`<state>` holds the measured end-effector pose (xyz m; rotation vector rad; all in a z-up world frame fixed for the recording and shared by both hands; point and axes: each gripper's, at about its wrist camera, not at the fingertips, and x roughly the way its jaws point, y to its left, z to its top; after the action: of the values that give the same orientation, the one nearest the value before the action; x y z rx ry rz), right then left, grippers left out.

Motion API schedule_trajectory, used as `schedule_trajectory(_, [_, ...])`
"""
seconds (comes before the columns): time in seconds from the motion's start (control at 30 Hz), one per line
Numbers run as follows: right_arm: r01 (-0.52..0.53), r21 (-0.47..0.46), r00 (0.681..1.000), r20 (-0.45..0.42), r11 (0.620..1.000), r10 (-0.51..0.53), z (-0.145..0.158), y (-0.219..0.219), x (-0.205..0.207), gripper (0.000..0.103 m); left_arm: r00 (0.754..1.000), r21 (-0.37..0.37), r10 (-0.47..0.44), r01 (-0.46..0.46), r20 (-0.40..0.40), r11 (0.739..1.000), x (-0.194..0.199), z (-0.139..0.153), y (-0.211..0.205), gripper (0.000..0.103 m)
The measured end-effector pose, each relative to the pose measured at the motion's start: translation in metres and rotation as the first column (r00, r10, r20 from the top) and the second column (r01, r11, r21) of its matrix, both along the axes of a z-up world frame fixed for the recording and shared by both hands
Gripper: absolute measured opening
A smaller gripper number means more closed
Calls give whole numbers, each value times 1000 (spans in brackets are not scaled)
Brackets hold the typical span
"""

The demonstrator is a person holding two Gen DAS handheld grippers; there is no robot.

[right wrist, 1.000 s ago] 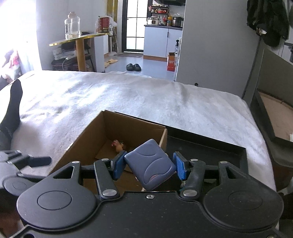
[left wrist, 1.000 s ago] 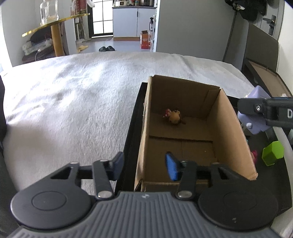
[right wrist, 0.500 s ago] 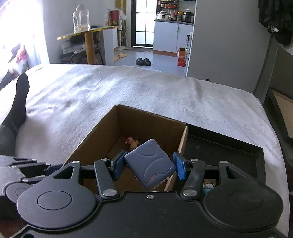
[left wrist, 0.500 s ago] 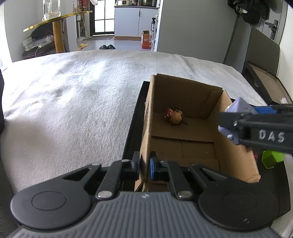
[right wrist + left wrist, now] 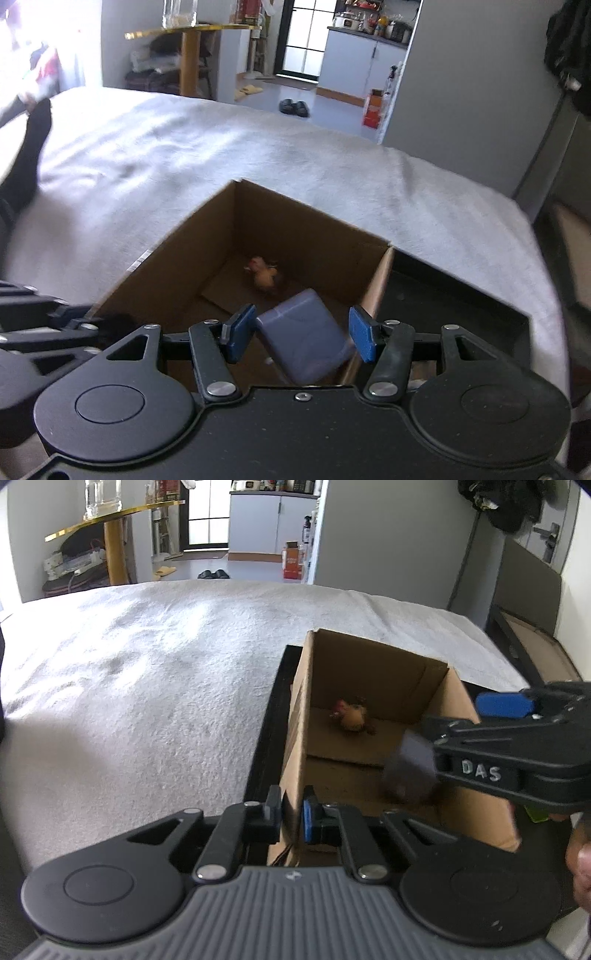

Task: Organize rigid objects
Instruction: 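Carry the cube into the cardboard box and open the right gripper, then move the right gripper to the lime-green hexagonal container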

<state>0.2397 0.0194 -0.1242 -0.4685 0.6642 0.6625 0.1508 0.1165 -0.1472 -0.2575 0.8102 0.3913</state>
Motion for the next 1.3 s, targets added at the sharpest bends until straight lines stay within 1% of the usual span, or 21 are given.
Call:
schedule_trajectory(0.07, [0,-7,1000,15,1000,0,2,-2,-1,57,1000,2,-9,9,2,1000,0,1,0,10])
schedule_trajectory(0.2, [19,1,1000,12,1000,-19,8,-12,-2,57,1000,9,-17,17,-2,1000,1,3,-3,10])
schedule_trajectory(0.3, [43,14,999,-4,999,-43,10,-22,-2,58,1000,19,-20,20,-13,1000,2,3,-4,11])
schedule_trajectory(0.37, [57,27,998,-17,998,-56,12,-29,-4,58,1000,27,-16,17,-21,999,3,5,-5,14])
schedule_trajectory(0.43, [74,42,997,-25,996,-73,14,-37,-5,61,1000,40,-5,7,-30,999,5,7,-7,15])
schedule_trajectory(0.5, [95,59,995,-37,994,-92,16,-46,-6,63,999,59,0,3,-39,998,6,9,-10,20])
schedule_trajectory(0.57, [111,68,993,-49,991,-108,17,-53,-6,65,999,71,-10,13,-42,997,6,10,-13,34])
schedule_trajectory(0.63, [127,73,991,-56,989,-123,17,-62,-5,66,999,84,-14,17,-38,996,6,11,-17,41])
schedule_trajectory(0.7, [142,72,989,-59,987,-138,17,-69,-5,69,999,102,-15,19,-41,995,7,12,-21,45])
schedule_trajectory(0.77, [160,74,986,-56,984,-156,17,-78,-4,76,999,116,-21,25,-42,993,7,13,-24,49])
schedule_trajectory(0.83, [175,80,984,-58,981,-171,17,-85,-4,79,999,117,-24,29,-44,993,7,14,-26,50])
schedule_trajectory(0.9, [188,88,981,-64,978,-182,17,-92,-3,79,999,118,-30,34,-37,992,7,16,-28,50])
schedule_trajectory(1.0, [206,102,977,-74,973,-199,17,-103,-2,81,998,126,-23,30,-53,992,9,17,-31,50])
schedule_trajectory(1.03, [212,106,976,-78,971,-205,16,-106,-2,84,998,126,-26,32,-55,991,10,17,-31,50])
schedule_trajectory(1.1, [223,112,973,-86,968,-214,14,-112,-1,84,998,117,-37,41,-43,992,8,19,-32,50])
schedule_trajectory(1.17, [231,117,971,-94,966,-221,12,-117,-1,84,999,106,-28,32,-37,994,8,20,-32,50])
schedule_trajectory(1.3, [247,129,966,-106,960,-234,8,-127,-1,87,998,115,-20,27,-65,993,13,20,-34,50])
